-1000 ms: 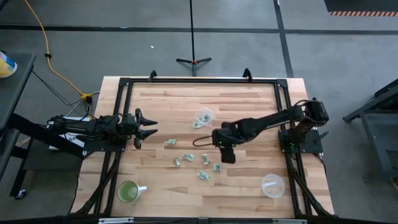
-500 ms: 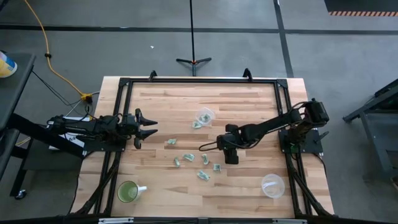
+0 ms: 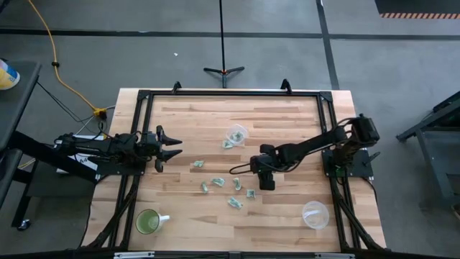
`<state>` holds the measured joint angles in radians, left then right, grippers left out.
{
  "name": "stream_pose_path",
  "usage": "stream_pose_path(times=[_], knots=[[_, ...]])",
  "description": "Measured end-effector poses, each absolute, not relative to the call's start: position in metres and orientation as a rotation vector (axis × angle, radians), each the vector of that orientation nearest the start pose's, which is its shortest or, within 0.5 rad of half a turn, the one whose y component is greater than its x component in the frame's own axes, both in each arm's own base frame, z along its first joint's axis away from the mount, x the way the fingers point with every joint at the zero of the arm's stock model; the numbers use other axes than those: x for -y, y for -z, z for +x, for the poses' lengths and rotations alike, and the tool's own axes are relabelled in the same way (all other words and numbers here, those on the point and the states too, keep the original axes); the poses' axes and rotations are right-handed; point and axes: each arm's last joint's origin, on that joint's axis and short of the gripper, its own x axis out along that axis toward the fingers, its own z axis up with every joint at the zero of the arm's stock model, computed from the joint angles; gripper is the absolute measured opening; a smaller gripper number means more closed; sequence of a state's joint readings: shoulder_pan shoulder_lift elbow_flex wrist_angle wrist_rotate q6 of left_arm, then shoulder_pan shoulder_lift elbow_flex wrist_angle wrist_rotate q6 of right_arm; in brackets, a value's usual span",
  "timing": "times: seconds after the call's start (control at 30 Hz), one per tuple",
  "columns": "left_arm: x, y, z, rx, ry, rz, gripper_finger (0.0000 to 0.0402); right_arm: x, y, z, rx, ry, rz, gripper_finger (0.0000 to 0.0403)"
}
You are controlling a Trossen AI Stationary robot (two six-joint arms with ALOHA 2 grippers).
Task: Pick and place items into bin
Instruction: Put the green stevia packet into the circle transparent bin
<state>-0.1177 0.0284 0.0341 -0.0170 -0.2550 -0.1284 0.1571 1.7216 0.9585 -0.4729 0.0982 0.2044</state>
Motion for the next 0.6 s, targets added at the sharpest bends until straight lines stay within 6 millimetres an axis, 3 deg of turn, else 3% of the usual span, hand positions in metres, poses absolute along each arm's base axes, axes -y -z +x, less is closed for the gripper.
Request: stream_pose_path(times=[0.33, 0.6], knots=[[0.0040, -0.1713, 0.0967, -0.002, -0.141, -0.126, 0.0211, -0.0452, -0.1399, 0.3077, -1.244, 0.098, 0.004, 0.0154], [0.0040, -0.1714, 0.0967, -0.002, -0.140, -0.126, 0.0211, -0.0460, -0.1396, 0.3068, -1.259, 0.066, 0.020, 0.0058]])
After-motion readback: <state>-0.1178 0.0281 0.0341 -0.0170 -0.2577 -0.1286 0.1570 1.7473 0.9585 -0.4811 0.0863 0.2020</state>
